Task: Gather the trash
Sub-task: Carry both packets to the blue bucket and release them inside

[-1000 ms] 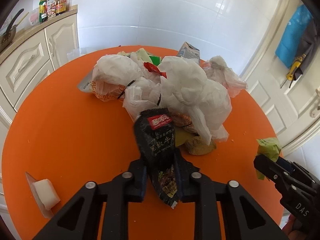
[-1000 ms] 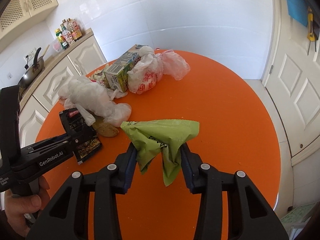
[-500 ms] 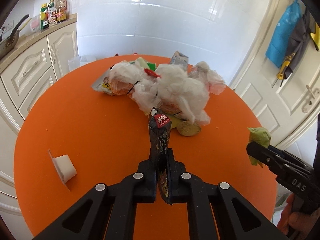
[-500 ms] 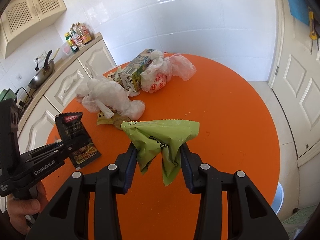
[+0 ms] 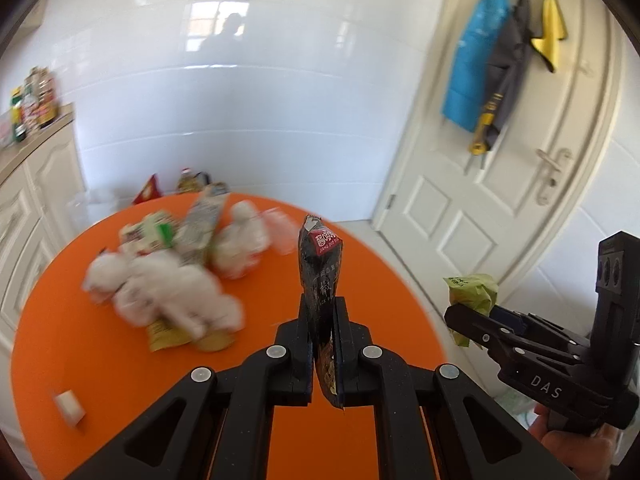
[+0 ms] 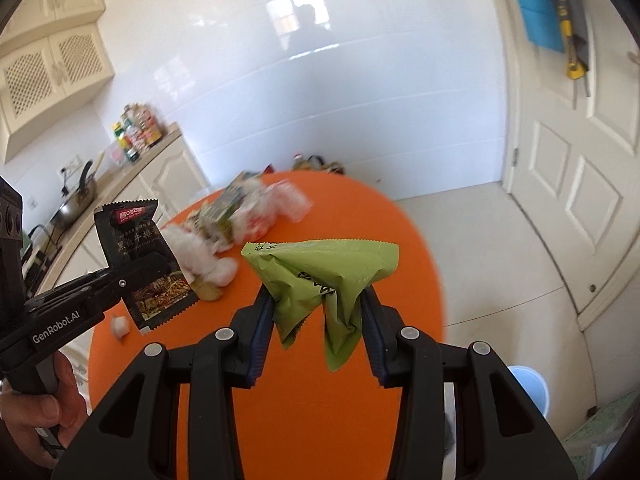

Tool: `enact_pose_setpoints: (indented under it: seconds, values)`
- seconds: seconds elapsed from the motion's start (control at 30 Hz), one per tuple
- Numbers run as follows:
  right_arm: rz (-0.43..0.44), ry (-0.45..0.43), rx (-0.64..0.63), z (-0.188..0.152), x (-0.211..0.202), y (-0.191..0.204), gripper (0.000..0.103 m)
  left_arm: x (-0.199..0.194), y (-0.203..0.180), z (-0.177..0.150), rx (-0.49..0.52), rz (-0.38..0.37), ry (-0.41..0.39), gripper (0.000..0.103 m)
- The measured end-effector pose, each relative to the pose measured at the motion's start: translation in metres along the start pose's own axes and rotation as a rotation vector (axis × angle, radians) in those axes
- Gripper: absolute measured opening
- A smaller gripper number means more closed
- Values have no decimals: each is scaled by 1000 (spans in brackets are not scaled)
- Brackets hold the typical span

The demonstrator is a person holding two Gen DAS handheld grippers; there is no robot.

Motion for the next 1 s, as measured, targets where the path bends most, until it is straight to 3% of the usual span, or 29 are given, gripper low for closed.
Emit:
enact_pose_setpoints:
  seconds: [0.23,0.37,0.53,0.77,1.0]
  values:
    - [-197,-66,112,1,-51,-98,41,53,-77,15,122,-185,69,4]
    - [-326,-35,190,-20,-67,-167,41,100,-124,-1,181,-290,187,4]
    - [-422,38,292,-59,-66,-240,41,170,-172,-34,244,-353,356,4]
    - [-438,161,458,-118,-23,-313,41,293,-214,-71,307,-354,557,4]
    - [-425,241,605,-164,18,-365,41,428,-265,-90,278,-321,745,4]
Point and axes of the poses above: each gripper's, at about its wrist camera, not at the fingertips, and x roughly the way its jaws point, y to its left, z to its top, the point moved 4 cm from there along x, roughly the way its jaws point, and after that the axes turned 4 degrees about -z, right-handed, at the moved point
